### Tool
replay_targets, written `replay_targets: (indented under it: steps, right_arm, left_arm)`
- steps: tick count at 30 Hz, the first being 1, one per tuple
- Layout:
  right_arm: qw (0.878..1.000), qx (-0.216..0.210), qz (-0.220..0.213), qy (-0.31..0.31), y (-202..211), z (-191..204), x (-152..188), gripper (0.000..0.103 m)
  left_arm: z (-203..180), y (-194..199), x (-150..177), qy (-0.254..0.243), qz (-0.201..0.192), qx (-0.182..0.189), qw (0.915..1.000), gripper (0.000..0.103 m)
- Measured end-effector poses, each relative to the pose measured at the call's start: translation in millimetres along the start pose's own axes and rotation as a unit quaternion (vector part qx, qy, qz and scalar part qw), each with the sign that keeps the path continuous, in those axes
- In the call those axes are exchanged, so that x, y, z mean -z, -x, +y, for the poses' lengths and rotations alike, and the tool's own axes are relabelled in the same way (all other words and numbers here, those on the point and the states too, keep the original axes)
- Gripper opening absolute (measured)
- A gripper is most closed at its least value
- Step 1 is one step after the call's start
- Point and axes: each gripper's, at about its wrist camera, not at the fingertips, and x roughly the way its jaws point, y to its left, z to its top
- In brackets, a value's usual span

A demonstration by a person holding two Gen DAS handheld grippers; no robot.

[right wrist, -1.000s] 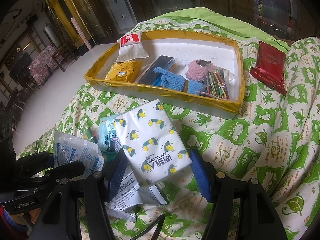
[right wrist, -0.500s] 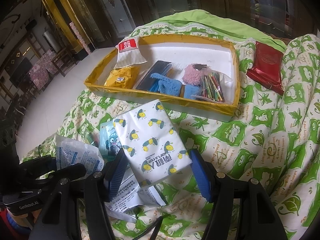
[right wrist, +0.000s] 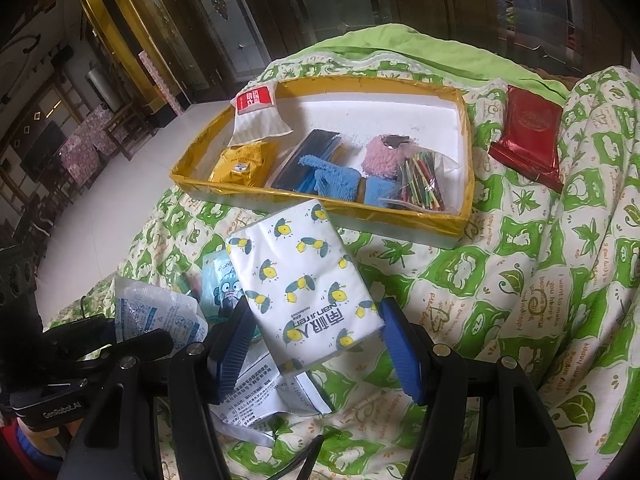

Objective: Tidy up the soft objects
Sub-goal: 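Grasp blue desiccant packet with left tool while right tool grasps white lemon-print pack, then lift and carry desiccant packet with left tool and lemon-print pack with right tool into tray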

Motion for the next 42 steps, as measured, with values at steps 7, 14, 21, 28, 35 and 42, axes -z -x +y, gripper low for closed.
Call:
replay_targets:
  steps: [7,14,21,28,35,42]
  right_arm:
    - [1.000,-0.004,-0.006,-0.003,4.2,-1.7,-1.1,0.068]
    - [1.000,-0.005,-0.011,-0.007,7.4,-3.7,-3.0,0.068]
    - [1.000,-0.004,-0.019,-0.016,10.5,-9.5,-6.4,0.068]
    - [0.999,0.000,-0.029,-0.027,14.5,-16.3,-10.9,0.068]
    - [0.998,0.010,-0.040,-0.044,21.7,-26.8,-16.5,0.068]
    - [0.996,0.024,-0.046,-0.072,27.7,-45.2,-26.5,0.068]
  left_arm:
    - [-0.4,0.8,-1.9,0.000,0.001,-0.005,1.0000,0.031]
    - [-3.1,1.9,-8.5,-0.004,-0.001,-0.010,0.9999,0.031]
    - [-4.8,0.4,-18.4,-0.009,-0.003,-0.018,0.9998,0.031]
    - [-6.2,-2.2,-28.2,-0.014,-0.005,-0.024,0.9996,0.031]
    - [-7.4,-3.6,-41.5,-0.024,-0.009,-0.033,0.9991,0.031]
    - [-5.9,-3.2,-57.6,-0.030,-0.014,-0.044,0.9985,0.031]
